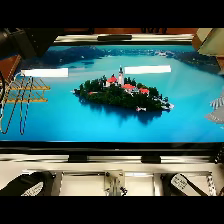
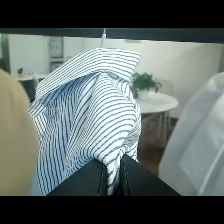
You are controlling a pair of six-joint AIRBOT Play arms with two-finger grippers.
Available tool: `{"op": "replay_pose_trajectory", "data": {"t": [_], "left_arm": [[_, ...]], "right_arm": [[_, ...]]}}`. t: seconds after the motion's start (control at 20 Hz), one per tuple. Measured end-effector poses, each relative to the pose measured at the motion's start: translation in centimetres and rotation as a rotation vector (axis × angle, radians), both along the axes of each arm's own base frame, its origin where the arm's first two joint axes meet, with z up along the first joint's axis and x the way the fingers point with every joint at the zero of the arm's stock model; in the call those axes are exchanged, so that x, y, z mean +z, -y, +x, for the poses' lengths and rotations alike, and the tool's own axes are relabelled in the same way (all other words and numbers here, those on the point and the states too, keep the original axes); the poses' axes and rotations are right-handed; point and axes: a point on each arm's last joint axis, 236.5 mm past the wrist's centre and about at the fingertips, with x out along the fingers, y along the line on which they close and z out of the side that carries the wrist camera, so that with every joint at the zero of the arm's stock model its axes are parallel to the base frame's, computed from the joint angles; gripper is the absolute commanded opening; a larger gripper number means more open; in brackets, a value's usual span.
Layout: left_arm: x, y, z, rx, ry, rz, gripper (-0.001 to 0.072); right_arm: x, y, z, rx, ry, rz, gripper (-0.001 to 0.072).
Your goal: Fold the shirts.
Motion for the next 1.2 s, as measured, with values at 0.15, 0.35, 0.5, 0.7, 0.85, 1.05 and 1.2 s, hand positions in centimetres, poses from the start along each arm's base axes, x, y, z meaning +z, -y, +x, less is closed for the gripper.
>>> {"op": "replay_pose_trajectory", "data": {"t": [0.15, 0.35, 0.5, 0.7, 0.85, 1.05, 1.2], "left_arm": [[-0.2, 0.1, -0.1, -0.003, -0.022, -0.008, 0.0482], [-0.3, 0.1, -0.2, -0.001, -0.065, -0.037, 0.0481], [-0.3, 0.2, -0.3, -0.001, -0.085, -0.052, 0.0463], [-0.2, 0.3, -0.4, -0.007, -0.096, -0.068, 0.0464], [-0.1, 0.4, -0.5, -0.01, -0.1, -0.076, 0.0463], [0.8, 0.1, 0.1, 0.015, -0.072, -0.108, 0.0464], [1.9, -0.4, 0.7, 0.043, -0.04, -0.142, 0.0464]], "right_arm": [[-0.1, 2.3, -1.6, -0.038, 0.029, 0.011, 0.0083], [-0.4, 4.7, -3.2, -0.07, 0.056, 0.014, 0.0083], [-1.1, 6.4, -4.3, -0.093, 0.067, 0.038, 0.0083], [-2.8, 7.6, -5.0, -0.118, 0.021, 0.085, 0.0083], [-3.5, 7.5, -5.9, -0.139, -0.009, 0.121, 0.0083], [-3.3, 6.3, -7.9, -0.183, -0.04, 0.141, 0.0083], [-3.3, 5.3, -9.8, -0.235, -0.068, 0.166, 0.0083]]}}
